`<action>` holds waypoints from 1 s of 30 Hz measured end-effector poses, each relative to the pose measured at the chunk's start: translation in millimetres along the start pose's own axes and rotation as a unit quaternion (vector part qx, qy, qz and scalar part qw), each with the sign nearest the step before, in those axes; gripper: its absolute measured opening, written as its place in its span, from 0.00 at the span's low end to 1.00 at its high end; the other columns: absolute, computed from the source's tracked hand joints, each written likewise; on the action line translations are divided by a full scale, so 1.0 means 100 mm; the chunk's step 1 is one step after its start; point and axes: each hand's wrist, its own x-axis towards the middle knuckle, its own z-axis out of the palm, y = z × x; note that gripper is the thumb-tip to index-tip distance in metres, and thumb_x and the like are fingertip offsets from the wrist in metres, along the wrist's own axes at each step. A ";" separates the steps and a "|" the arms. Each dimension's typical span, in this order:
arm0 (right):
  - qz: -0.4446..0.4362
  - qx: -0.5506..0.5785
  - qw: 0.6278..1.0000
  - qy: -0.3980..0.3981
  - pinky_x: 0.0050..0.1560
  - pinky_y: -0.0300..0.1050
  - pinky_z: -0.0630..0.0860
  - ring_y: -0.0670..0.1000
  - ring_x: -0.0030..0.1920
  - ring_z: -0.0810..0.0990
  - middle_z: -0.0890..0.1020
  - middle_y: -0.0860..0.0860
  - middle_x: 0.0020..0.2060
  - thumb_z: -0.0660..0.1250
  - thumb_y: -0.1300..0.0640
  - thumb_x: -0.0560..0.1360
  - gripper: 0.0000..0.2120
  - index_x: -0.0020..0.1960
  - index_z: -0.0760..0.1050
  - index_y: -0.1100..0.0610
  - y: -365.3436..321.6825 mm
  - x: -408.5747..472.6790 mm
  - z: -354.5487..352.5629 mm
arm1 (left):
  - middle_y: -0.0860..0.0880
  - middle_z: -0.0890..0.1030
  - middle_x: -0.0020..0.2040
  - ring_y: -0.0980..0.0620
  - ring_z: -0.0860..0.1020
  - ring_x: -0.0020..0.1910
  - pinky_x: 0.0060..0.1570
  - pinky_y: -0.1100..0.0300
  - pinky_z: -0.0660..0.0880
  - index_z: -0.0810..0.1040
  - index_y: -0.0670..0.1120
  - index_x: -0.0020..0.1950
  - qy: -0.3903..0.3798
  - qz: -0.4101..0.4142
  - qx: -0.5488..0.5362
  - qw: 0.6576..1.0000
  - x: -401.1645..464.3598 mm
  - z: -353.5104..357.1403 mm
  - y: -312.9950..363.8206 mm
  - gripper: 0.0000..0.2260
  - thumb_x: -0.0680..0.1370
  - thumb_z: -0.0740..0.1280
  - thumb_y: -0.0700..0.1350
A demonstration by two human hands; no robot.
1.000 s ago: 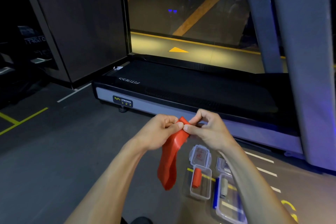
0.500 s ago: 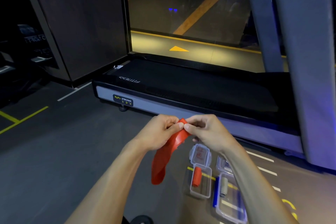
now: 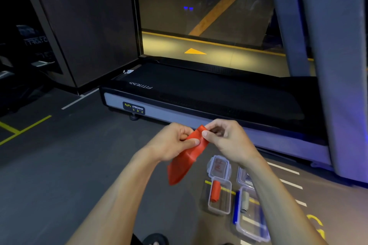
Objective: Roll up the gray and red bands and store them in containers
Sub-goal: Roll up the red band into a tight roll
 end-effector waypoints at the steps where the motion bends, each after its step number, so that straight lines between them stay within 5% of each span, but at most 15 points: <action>1: 0.002 0.000 1.000 -0.001 0.44 0.40 0.78 0.45 0.39 0.83 0.86 0.49 0.40 0.74 0.57 0.77 0.01 0.47 0.84 0.54 0.00 0.00 0.00 | 0.48 0.85 0.38 0.53 0.81 0.36 0.40 0.59 0.76 0.82 0.46 0.43 0.006 0.001 0.019 1.000 0.01 0.00 -0.01 0.07 0.81 0.69 0.40; 4: 0.004 -0.010 1.000 0.000 0.43 0.37 0.76 0.41 0.38 0.81 0.86 0.48 0.39 0.74 0.56 0.77 0.02 0.46 0.83 0.53 0.02 0.01 -0.01 | 0.51 0.84 0.35 0.56 0.79 0.32 0.35 0.63 0.73 0.81 0.48 0.40 0.010 0.002 0.040 0.999 0.01 -0.02 -0.01 0.09 0.81 0.70 0.42; 13: 0.025 0.024 0.999 0.005 0.49 0.51 0.82 0.52 0.43 0.86 0.87 0.51 0.41 0.76 0.57 0.75 0.03 0.45 0.82 0.52 0.03 0.02 0.00 | 0.45 0.85 0.36 0.53 0.77 0.34 0.37 0.58 0.71 0.82 0.43 0.44 0.019 0.001 0.031 0.999 0.00 -0.01 0.01 0.07 0.80 0.71 0.45; 19: 0.039 0.059 0.997 -0.003 0.44 0.49 0.82 0.51 0.37 0.85 0.86 0.53 0.37 0.79 0.62 0.72 0.07 0.43 0.80 0.57 0.01 0.01 -0.01 | 0.56 0.75 0.27 0.59 0.70 0.27 0.30 0.66 0.66 0.77 0.49 0.36 0.019 0.027 0.077 0.996 -0.05 0.02 0.08 0.15 0.83 0.67 0.45; 25: 0.045 0.075 0.996 0.002 0.48 0.56 0.83 0.55 0.40 0.86 0.86 0.55 0.38 0.79 0.62 0.72 0.07 0.42 0.80 0.57 0.00 0.00 -0.03 | 0.39 0.84 0.38 0.42 0.85 0.36 0.38 0.48 0.80 0.80 0.42 0.44 0.015 0.022 0.071 0.997 -0.06 0.00 0.11 0.12 0.84 0.65 0.47; 30: 0.044 0.085 0.995 -0.003 0.49 0.57 0.82 0.54 0.40 0.86 0.87 0.55 0.39 0.78 0.62 0.73 0.07 0.42 0.80 0.57 0.00 0.00 -0.03 | 0.55 0.83 0.31 0.57 0.81 0.29 0.32 0.67 0.73 0.79 0.44 0.41 0.007 0.018 0.097 0.995 -0.08 0.01 0.17 0.13 0.85 0.63 0.44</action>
